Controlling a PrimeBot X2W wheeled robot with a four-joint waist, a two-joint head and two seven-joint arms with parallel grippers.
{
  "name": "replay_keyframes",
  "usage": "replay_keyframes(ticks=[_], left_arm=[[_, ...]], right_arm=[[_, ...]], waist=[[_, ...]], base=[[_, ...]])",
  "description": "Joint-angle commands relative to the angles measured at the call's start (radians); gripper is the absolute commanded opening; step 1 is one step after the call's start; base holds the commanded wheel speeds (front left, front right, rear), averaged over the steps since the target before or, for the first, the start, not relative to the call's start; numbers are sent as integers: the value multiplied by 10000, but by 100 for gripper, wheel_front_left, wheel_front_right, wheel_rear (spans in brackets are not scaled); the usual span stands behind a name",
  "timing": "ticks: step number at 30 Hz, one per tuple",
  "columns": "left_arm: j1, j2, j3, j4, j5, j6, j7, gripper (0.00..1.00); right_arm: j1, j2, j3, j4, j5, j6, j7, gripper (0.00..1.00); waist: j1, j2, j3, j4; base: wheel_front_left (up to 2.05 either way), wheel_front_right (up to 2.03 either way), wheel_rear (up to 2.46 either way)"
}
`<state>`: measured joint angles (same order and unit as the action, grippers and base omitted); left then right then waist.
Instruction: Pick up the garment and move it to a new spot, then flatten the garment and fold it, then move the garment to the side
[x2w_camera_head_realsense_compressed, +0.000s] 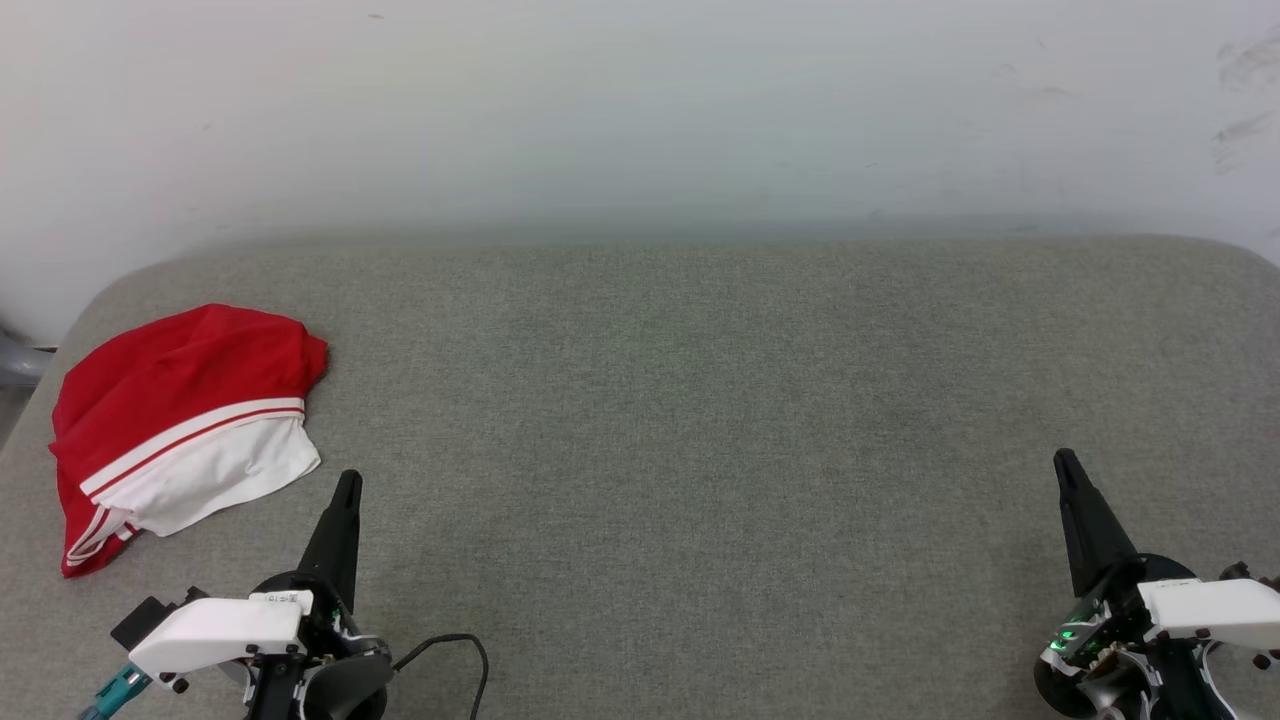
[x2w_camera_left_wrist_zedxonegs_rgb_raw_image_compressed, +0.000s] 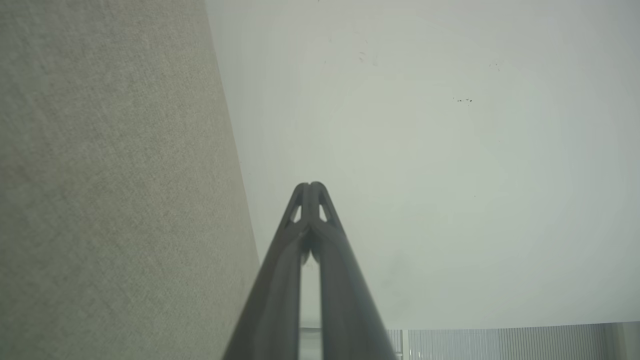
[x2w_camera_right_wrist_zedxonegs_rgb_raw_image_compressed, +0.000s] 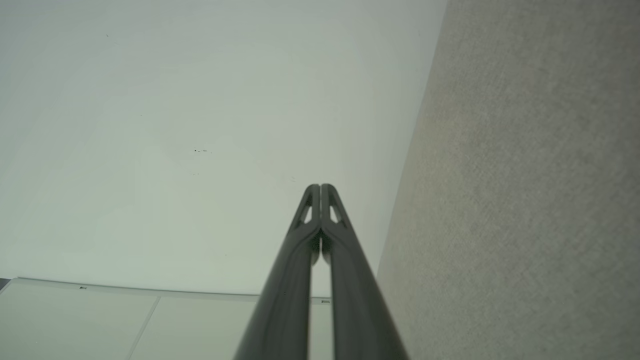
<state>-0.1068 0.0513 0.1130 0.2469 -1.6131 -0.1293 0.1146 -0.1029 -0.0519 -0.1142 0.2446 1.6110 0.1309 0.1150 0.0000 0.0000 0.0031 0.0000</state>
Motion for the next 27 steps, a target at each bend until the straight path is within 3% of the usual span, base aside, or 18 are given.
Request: replay_keyframes(ticks=[1, 27], left_arm=[[-50, -22, 26, -11, 0, -36, 21, 0], [-50, -22, 25, -11, 0, -37, 20, 0]], right_arm=[[-104, 34, 1, 10, 40, -5, 2, 0], [-104, 34, 0, 10, 40, -5, 2, 0]], waist=[[0, 0, 0, 0], [0, 0, 0, 0]], base=[[0, 0, 0], [0, 0, 0]])
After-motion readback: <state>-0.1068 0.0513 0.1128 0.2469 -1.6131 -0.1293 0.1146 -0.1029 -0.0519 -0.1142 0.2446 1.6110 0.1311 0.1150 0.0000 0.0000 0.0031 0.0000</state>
